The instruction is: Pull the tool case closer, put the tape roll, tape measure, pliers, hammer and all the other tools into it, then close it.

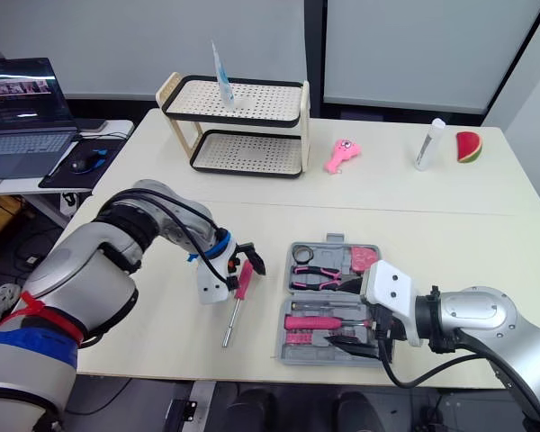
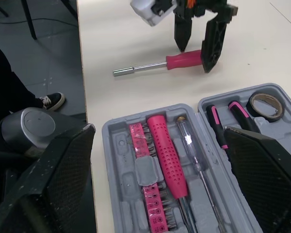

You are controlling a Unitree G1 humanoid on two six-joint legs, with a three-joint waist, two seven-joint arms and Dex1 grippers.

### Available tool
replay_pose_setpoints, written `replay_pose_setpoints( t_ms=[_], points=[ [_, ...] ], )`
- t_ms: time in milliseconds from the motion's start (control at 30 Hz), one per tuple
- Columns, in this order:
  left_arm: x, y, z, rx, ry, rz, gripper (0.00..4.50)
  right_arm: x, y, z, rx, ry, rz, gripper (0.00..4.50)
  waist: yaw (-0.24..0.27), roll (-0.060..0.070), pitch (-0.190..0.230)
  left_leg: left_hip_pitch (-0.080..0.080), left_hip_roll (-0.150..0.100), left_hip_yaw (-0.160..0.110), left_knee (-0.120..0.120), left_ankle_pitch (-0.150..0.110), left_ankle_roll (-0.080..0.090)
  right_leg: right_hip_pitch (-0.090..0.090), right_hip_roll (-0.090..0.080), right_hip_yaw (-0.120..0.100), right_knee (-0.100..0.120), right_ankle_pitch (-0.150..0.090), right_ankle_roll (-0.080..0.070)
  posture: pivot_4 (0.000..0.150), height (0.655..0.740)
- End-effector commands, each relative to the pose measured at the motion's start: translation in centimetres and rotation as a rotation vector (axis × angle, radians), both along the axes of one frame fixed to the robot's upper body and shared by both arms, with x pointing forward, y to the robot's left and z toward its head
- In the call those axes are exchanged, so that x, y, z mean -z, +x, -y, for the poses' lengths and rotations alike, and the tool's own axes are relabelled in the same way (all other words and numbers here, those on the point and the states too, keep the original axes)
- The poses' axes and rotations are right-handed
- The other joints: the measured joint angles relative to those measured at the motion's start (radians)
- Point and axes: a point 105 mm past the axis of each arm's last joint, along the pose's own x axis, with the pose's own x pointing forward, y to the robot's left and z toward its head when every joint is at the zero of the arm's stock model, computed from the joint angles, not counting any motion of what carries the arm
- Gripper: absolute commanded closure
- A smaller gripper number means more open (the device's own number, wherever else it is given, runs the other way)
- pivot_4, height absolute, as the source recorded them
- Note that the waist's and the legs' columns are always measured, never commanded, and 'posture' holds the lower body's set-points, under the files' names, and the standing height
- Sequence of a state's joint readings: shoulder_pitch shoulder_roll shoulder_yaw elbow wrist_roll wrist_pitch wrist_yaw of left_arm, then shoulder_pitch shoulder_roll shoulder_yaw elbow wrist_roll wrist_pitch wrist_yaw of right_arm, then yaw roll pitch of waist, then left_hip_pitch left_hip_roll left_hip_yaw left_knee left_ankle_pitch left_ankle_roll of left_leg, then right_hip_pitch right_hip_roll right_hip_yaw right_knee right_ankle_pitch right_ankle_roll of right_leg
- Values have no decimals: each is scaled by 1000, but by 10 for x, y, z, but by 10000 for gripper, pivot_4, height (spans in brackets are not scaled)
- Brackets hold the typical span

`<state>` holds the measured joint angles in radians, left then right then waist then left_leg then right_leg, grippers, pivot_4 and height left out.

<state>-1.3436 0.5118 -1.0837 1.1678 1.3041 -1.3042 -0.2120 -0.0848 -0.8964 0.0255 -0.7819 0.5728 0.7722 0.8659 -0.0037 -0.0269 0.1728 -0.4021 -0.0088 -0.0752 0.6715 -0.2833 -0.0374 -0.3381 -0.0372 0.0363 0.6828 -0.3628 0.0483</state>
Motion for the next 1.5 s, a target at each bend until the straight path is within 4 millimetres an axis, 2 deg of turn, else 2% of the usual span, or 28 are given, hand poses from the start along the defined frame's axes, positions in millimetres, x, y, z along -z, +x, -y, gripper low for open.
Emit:
replay_pose_setpoints(
  t_ms=[33, 67, 167, 267, 367, 500, 700, 933, 1100, 1300, 1500],
  points=[
    [12, 3, 5, 81, 8, 29, 444, -8, -5, -3, -22, 7, 39, 0, 5, 1, -1, 0, 0, 0, 0, 0, 0, 0, 0, 0, 0, 0, 0, 1500, 7290],
    [14, 2, 6, 103, 11, 30, 444, -8, -6, -3, -22, 7, 38, 0, 8, 1, -1, 1, 0, 0, 0, 0, 0, 1, 0, 0, 1, 0, 0, 1500, 7290],
    [24, 0, 11, 172, 31, 21, 6528, -8, -9, 0, -17, -4, 31, 0, 15, 6, -6, 2, -1, 0, 2, 0, 0, 3, -1, 0, 2, 0, 1, 1500, 7290],
    [27, -4, 17, 222, 25, 0, 16297, -9, -11, 1, -14, -8, 28, 0, 18, 12, -10, 2, -2, 0, 4, 0, 0, 4, -1, 1, 2, 1, 2, 1500, 7290],
    [28, -13, 29, 270, -16, -50, 25529, -11, -11, 2, -14, -10, 26, 0, 20, 12, -11, 3, -2, 1, 4, 0, 0, 4, -1, 1, 3, 1, 3, 1500, 7290],
    [26, -19, 31, 302, -26, -87, 37533, -12, -10, 2, -15, -12, 27, 0, 28, 11, -11, 2, -4, 1, 5, 0, 0, 4, -3, 1, 3, 0, 4, 1500, 7290],
    [16, -21, 25, 326, -16, -117, 37503, -12, -6, 2, -18, -12, 29, 0, 26, 9, -9, 0, -5, 1, 5, 0, 0, 2, -4, 2, 4, -1, 5, 1500, 7290],
    [2, -26, 6, 330, 20, -177, 37503, -12, -3, 1, -21, -8, 30, 0, 25, 2, -5, -1, -4, 2, 5, 1, -1, -2, -4, 3, 7, -1, 5, 1500, 7290],
    [-12, -25, -7, 271, 7, -176, 37503, -12, -2, 1, -23, -4, 31, 0, 23, -1, -4, -12, -4, 3, 9, 3, -4, -15, -4, 3, 15, -1, 5, 1500, 7290],
    [-24, -14, -36, 89, 28, -114, 37503, -11, -3, 0, -29, -3, 30, 0, 18, -3, -2, -13, -5, 2, 9, 3, -4, -17, -4, 3, 15, -1, 5, 1500, 7290],
    [-21, -22, -50, 34, 52, -145, 37504, -11, -2, -2, -41, 4, 25, 0, 15, -3, -2, -14, -5, 2, 9, 3, -4, -17, -4, 2, 15, -1, 5, 1500, 7290]
  ],
)
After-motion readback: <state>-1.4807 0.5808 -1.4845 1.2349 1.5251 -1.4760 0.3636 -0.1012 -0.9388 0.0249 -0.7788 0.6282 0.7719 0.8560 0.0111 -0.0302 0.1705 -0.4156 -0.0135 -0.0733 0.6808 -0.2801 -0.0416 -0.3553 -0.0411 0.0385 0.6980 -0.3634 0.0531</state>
